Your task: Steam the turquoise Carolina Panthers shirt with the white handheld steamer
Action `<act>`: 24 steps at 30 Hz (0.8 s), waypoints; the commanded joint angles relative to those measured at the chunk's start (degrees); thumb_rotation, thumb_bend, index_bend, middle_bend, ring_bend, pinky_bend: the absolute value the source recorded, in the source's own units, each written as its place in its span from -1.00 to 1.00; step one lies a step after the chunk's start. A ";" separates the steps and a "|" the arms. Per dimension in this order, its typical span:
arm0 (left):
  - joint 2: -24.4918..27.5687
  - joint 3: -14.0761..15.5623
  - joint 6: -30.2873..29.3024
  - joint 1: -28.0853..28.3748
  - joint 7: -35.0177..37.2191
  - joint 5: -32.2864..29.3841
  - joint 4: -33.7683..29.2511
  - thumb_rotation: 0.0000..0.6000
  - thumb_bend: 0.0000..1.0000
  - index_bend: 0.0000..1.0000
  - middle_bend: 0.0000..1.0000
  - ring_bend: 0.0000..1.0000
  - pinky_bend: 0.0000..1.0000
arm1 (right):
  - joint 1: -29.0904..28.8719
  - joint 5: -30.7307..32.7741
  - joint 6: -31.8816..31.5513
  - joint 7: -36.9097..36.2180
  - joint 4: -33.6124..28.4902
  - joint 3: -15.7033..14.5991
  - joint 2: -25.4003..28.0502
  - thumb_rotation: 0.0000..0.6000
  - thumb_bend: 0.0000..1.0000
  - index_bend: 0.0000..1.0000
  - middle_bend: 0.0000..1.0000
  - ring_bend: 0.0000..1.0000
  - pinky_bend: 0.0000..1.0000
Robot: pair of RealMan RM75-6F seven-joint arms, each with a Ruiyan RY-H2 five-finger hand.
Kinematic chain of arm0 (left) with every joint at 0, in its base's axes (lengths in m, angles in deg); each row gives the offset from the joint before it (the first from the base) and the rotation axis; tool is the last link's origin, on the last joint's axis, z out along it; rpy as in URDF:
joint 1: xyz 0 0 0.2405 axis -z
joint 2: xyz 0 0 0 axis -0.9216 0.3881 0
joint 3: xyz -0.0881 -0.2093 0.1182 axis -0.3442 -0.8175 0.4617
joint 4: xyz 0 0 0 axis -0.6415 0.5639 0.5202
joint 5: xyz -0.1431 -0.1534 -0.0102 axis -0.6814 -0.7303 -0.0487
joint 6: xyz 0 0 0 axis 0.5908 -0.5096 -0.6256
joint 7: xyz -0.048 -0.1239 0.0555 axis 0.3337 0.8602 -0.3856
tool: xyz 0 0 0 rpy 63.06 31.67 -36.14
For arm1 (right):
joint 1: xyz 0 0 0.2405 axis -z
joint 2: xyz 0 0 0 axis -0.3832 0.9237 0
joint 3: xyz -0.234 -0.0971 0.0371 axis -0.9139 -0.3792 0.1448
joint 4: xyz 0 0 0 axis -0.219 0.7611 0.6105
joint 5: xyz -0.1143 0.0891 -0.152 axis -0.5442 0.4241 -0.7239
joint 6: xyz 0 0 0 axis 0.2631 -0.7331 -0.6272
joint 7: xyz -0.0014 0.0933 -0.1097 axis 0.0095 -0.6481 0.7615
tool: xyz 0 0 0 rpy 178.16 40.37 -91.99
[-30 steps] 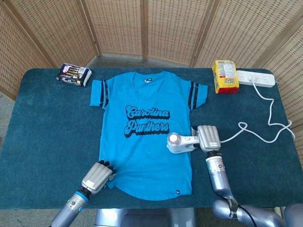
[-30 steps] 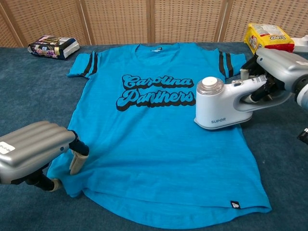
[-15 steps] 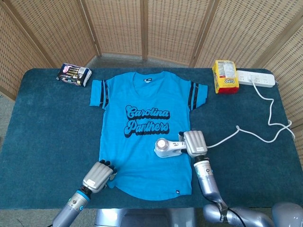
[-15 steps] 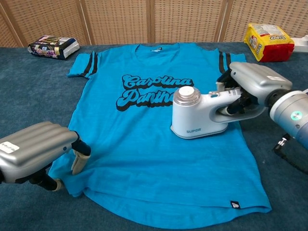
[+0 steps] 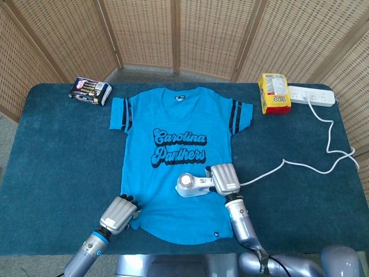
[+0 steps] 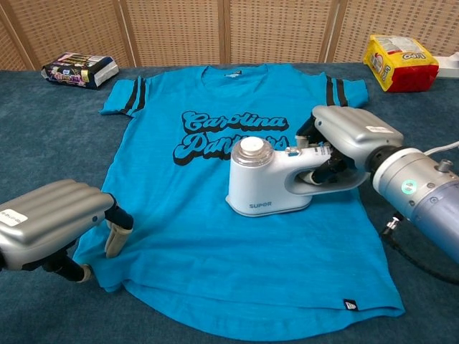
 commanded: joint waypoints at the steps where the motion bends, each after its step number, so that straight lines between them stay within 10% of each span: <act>1: 0.02 0.03 -0.16 0.04 -0.10 -0.04 0.06 0.99 -0.39 0.26 0.12 -0.22 -0.23 | 0.47 -0.23 -0.43 -0.16 -0.39 0.06 1.03 1.00 -0.38 0.44 0.48 0.55 0.47; 24: -0.09 0.24 -0.93 0.39 -1.06 -1.13 -0.11 1.00 -0.39 0.27 0.12 -0.22 -0.22 | 1.23 0.53 0.53 -2.94 1.51 1.51 3.69 1.00 -0.38 0.44 0.48 0.55 0.43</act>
